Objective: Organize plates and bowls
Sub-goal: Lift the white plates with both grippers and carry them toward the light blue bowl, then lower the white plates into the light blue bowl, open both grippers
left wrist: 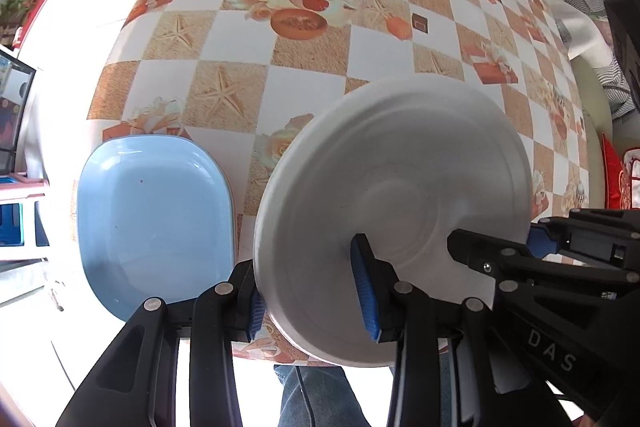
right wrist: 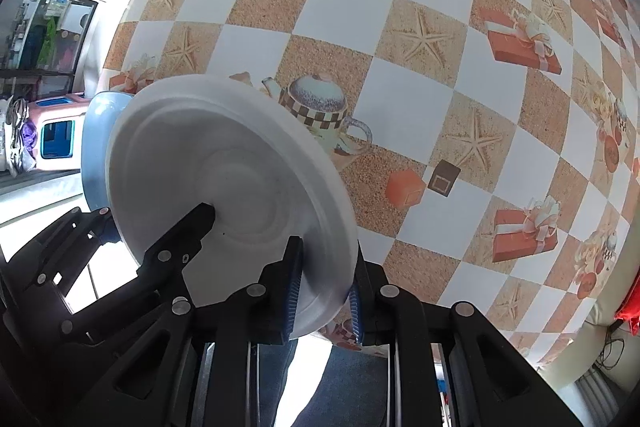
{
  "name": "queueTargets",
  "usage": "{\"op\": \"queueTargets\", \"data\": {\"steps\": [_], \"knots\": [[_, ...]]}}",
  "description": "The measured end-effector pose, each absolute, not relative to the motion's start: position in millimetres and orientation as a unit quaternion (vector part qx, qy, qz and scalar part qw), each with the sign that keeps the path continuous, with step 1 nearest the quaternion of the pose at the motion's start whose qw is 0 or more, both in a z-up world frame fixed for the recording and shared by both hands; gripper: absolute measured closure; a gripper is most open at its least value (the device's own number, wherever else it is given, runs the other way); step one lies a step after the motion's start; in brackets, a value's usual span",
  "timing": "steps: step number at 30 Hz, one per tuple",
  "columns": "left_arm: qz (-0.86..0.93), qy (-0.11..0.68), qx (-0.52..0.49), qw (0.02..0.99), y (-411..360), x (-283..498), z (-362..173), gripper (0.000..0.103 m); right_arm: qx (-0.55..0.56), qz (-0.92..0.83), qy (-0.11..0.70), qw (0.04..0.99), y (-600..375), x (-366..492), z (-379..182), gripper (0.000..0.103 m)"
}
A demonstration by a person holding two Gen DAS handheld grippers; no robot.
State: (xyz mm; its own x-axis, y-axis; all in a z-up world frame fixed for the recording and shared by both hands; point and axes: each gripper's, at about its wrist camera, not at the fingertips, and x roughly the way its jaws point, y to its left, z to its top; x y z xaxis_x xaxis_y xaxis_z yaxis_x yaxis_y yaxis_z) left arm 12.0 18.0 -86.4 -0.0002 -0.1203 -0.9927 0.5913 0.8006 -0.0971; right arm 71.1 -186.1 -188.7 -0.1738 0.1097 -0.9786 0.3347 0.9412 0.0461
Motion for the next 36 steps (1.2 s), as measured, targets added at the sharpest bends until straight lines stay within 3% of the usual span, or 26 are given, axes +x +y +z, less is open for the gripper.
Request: {"op": "queueTargets", "data": {"steps": [12,36], "knots": [[-0.221,0.649,0.154,0.712,46,36,-64,0.062,0.122,-0.06,0.744,0.655,-162,94,-157,0.08],[-0.134,0.673,0.105,0.72,143,58,-74,0.062,0.087,0.02,0.751,0.655,-68,130,-181,0.08]]}}
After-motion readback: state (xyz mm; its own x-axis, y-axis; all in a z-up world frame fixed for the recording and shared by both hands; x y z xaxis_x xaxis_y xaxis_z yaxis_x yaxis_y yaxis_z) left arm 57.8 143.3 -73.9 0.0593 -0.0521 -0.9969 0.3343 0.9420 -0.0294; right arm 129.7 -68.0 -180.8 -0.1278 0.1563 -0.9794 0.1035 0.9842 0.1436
